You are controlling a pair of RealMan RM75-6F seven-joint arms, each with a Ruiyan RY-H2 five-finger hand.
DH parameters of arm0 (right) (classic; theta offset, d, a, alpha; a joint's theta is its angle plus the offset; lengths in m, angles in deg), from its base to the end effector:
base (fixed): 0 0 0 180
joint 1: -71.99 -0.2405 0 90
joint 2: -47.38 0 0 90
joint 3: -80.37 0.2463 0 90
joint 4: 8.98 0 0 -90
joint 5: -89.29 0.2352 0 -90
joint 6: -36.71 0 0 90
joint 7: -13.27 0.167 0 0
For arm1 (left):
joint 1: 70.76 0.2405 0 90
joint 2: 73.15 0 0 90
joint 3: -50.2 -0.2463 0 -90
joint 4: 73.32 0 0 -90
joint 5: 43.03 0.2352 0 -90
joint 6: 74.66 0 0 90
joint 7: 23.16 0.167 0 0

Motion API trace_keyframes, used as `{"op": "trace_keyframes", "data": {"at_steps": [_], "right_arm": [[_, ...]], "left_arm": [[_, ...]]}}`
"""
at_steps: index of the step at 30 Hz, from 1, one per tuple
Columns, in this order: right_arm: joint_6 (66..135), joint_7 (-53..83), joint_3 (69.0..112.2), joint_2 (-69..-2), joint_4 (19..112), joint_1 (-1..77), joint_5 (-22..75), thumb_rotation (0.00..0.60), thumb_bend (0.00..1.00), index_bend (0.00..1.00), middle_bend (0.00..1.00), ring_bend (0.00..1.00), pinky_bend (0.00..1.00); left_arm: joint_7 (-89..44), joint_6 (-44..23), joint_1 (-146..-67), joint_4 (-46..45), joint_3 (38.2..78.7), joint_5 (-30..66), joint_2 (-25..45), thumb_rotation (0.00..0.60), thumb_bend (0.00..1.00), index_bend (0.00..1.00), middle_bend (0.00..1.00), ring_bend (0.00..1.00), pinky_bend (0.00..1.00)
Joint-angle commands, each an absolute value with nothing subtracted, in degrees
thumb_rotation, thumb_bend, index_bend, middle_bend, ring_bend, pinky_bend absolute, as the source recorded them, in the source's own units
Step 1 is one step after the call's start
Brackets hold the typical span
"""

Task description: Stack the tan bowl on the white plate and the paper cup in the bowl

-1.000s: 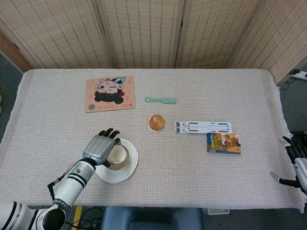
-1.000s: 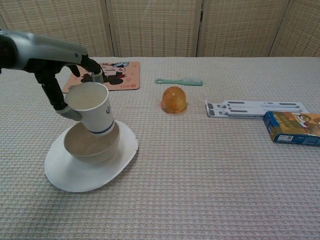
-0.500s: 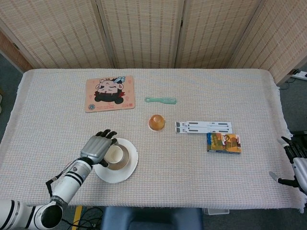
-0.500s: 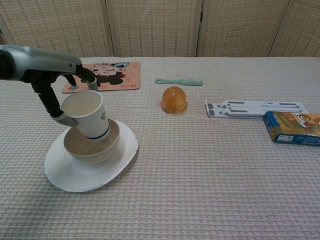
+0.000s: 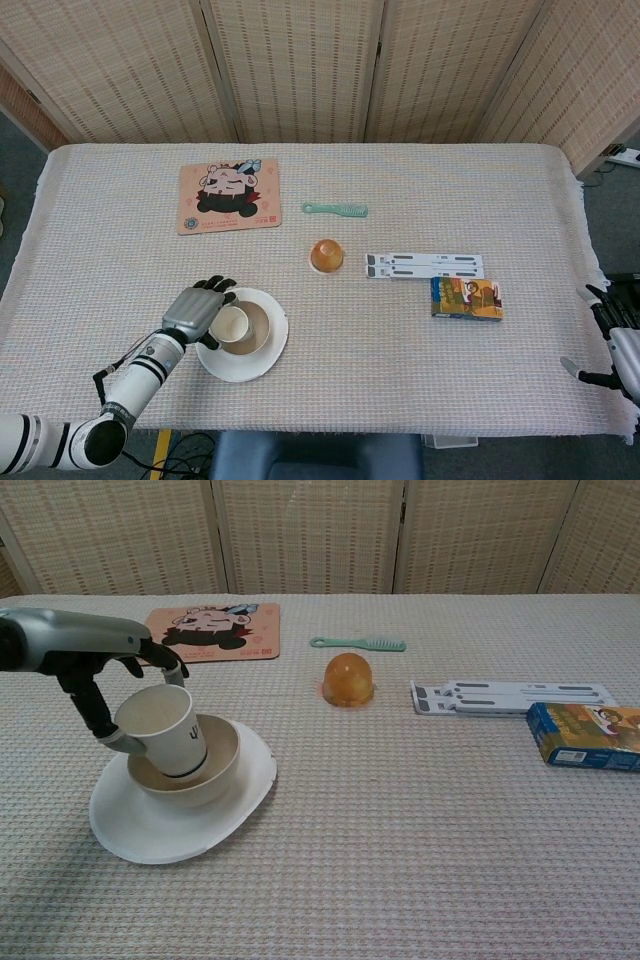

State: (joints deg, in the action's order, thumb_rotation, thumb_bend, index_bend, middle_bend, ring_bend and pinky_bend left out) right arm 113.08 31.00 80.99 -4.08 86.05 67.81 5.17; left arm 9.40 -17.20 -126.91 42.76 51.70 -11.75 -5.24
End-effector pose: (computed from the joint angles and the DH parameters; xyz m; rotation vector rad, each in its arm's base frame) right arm -0.3441 -0.1900 0.1756 1.3442 -1.1683 0.8515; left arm -0.1128 0.3155 0.0024 -1.9374 -1.1449 -0.5986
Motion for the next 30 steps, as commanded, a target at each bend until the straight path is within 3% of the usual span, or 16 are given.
{"op": "trace_keyframes", "data": {"at_steps": [1, 13, 21, 30], "right_arm": [[113.16, 31.07, 80.99, -4.05, 86.05, 67.85, 5.13, 0.600, 0.21, 0.00, 0.00, 0.00, 0.00], [113.50, 32.21, 81.04, -3.86, 85.57, 68.03, 4.93, 0.600, 0.21, 0.00, 0.00, 0.00, 0.00], [113.48, 32.39, 81.08, -3.86, 85.45, 68.04, 4.95, 0.600, 0.21, 0.00, 0.00, 0.00, 0.00], [113.74, 32.60, 81.17, -3.86, 85.34, 68.17, 4.99, 0.600, 0.21, 0.00, 0.00, 0.00, 0.00]], "left_arm": [[8.66, -17.87, -126.46, 41.73, 51.40, -10.92, -4.33, 0.600, 0.25, 0.42, 0.13, 0.00, 0.16], [7.44, -19.89, -126.54, 37.09, 51.42, -10.27, -0.32, 0.600, 0.25, 0.41, 0.13, 0.00, 0.16], [7.32, -18.84, -126.40, 37.08, 51.91, -9.34, 0.13, 0.600, 0.21, 0.24, 0.13, 0.00, 0.16], [9.04, -16.82, -126.69, 39.74, 52.07, -9.98, -0.58, 0.600, 0.20, 0.18, 0.13, 0.00, 0.16]]}}
